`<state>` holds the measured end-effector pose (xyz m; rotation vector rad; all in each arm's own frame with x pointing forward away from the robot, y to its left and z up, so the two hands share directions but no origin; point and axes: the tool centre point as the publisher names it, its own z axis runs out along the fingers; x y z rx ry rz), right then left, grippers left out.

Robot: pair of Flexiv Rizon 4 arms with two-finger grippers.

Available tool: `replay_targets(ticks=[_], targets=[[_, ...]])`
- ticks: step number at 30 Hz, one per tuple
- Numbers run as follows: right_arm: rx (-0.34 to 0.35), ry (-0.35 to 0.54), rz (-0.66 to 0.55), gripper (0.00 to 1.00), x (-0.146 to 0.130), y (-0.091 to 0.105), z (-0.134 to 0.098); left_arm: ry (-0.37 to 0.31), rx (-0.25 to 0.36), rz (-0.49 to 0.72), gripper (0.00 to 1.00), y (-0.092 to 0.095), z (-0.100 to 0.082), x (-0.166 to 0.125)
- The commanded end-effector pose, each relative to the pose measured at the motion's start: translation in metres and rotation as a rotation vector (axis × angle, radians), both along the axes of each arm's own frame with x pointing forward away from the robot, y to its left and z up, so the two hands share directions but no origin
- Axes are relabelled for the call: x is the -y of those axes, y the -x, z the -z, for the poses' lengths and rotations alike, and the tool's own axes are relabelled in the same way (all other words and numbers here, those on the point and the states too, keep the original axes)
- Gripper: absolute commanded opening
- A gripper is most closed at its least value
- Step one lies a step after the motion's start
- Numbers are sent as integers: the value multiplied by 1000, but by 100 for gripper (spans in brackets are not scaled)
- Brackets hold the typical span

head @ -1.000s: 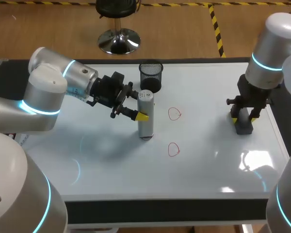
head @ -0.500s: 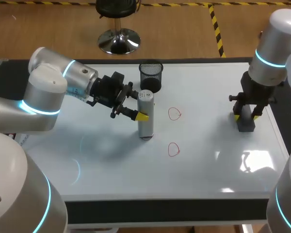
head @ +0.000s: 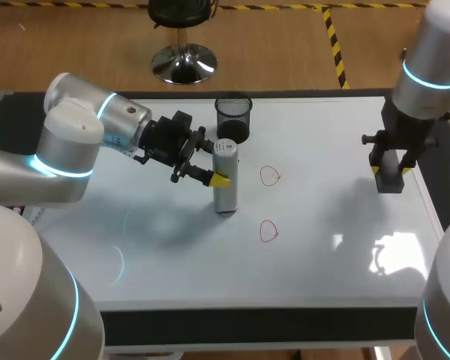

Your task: Pick up the inspection probe, press it on each red-marked spot on the whiteboard one by one, put down the probe, pick up the eraser, and wipe off all the red marks.

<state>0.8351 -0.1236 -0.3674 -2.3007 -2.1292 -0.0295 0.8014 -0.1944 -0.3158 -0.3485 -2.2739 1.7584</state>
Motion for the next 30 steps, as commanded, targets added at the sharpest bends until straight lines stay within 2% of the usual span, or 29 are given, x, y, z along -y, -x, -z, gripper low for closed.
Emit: replay_targets(ticks=[1,22,30], targets=[[5,-9,-12,0,4,6,-13,0,0,-1,0,1,9,0],[5,-9,-12,0,4,6,-13,-3,0,8,0,4,7,1],[5,-9,-12,0,4,6,-13,5,14,9,0,10,-12,1]])
